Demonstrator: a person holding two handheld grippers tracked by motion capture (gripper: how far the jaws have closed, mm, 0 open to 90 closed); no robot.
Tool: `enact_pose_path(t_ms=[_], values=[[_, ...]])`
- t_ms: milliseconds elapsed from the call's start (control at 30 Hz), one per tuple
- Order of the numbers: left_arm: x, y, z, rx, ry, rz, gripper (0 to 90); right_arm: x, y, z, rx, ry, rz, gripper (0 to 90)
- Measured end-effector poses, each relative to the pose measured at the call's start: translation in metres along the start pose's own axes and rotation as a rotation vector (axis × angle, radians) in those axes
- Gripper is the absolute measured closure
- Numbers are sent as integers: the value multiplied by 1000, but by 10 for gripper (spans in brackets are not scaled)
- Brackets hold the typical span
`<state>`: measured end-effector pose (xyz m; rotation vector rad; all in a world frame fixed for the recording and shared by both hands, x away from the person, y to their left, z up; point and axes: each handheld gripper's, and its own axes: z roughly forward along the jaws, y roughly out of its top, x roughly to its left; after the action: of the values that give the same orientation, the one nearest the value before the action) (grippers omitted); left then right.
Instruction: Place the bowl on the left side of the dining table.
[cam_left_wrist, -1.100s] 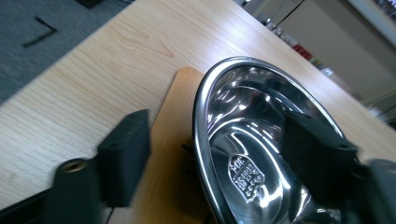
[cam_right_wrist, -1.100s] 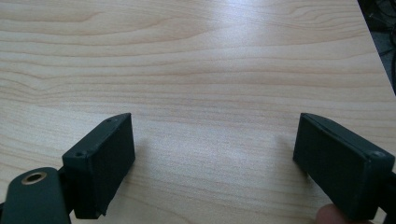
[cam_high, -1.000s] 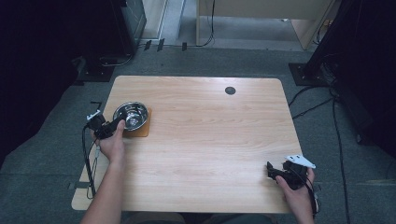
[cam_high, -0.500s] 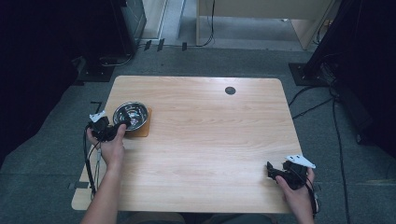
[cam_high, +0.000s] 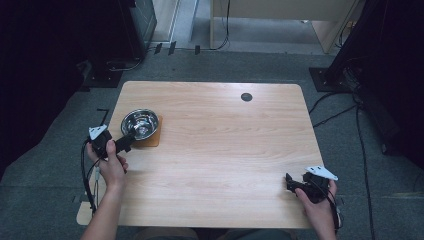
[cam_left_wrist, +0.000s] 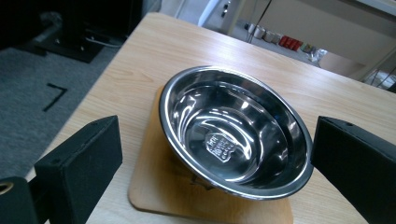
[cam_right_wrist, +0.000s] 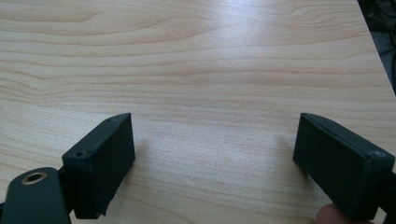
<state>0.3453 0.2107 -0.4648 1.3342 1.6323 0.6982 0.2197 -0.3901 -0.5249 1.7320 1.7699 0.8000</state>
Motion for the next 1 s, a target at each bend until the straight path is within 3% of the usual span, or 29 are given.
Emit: enact_pose_path(t_ms=[67,267,533,700,1000], values=[[1,0,-4,-7,-16,-8,20,0,0,0,0,0,0,120],[1,-5,-11,0,-28,25,20,0,0,0,0,0,0,120],[2,-18,-20,17,-32,82,20,0,0,0,0,0,0,120],[3,-25,-28,30,-37,143,20,0,0,0,0,0,0,120],[12,-42,-43,39,-49,151,20,0,0,0,-1,0,1,120]])
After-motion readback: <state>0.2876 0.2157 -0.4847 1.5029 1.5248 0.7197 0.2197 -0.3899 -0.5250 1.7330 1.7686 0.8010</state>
